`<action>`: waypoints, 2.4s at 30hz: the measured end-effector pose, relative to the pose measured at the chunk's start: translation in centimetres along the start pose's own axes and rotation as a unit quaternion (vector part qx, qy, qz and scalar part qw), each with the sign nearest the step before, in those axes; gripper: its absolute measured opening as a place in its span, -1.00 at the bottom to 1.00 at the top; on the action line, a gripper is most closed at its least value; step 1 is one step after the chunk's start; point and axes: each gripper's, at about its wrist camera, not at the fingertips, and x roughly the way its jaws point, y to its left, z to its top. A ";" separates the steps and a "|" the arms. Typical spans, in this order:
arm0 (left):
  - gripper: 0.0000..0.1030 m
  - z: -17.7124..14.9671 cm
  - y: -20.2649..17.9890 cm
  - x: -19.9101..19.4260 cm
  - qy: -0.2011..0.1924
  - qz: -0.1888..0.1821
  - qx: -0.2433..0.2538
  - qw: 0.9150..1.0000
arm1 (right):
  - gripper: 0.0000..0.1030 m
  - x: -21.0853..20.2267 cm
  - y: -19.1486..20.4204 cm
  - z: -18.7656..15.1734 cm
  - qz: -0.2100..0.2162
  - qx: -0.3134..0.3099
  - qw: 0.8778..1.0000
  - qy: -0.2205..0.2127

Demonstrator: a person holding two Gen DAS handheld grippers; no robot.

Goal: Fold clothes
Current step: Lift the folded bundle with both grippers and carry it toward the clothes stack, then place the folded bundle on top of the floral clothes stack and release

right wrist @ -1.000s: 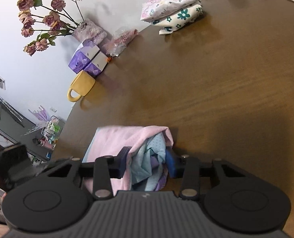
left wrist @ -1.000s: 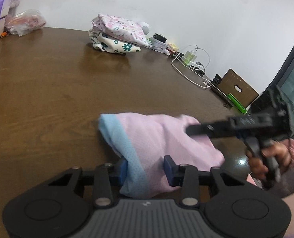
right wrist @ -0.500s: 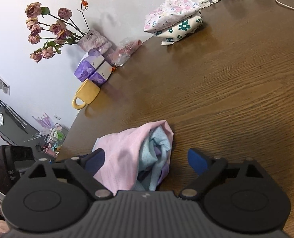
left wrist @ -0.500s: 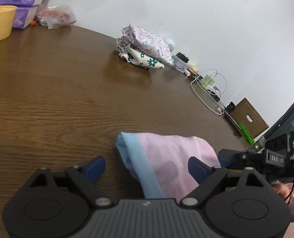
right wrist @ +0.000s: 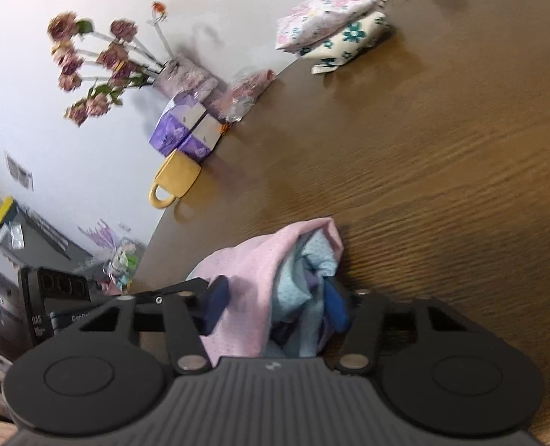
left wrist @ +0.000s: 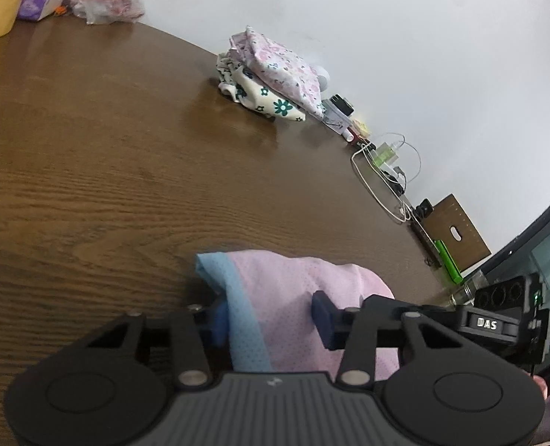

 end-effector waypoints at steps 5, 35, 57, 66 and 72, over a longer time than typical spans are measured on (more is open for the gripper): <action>-0.37 -0.2 0.2 0.2 -0.002 -0.005 -0.016 1.000 | -0.48 -0.3 -1.5 -0.7 0.008 0.042 0.999 -0.016; -0.70 3.6 -2.9 -0.9 -0.075 -0.038 0.026 0.996 | -0.70 -1.3 1.8 4.4 0.047 -0.011 0.997 -0.067; -0.70 30.9 -6.6 12.1 -0.129 -0.026 0.083 0.988 | -0.70 7.1 0.0 33.1 0.057 -0.022 0.986 -0.155; -0.70 34.1 -1.1 20.5 -0.102 -0.019 0.029 0.994 | -0.70 13.8 -7.1 36.8 0.029 0.016 0.988 -0.151; -0.65 33.3 1.8 22.6 -0.103 -0.031 -0.017 0.994 | -0.68 15.6 -10.5 36.9 0.045 0.042 0.986 -0.155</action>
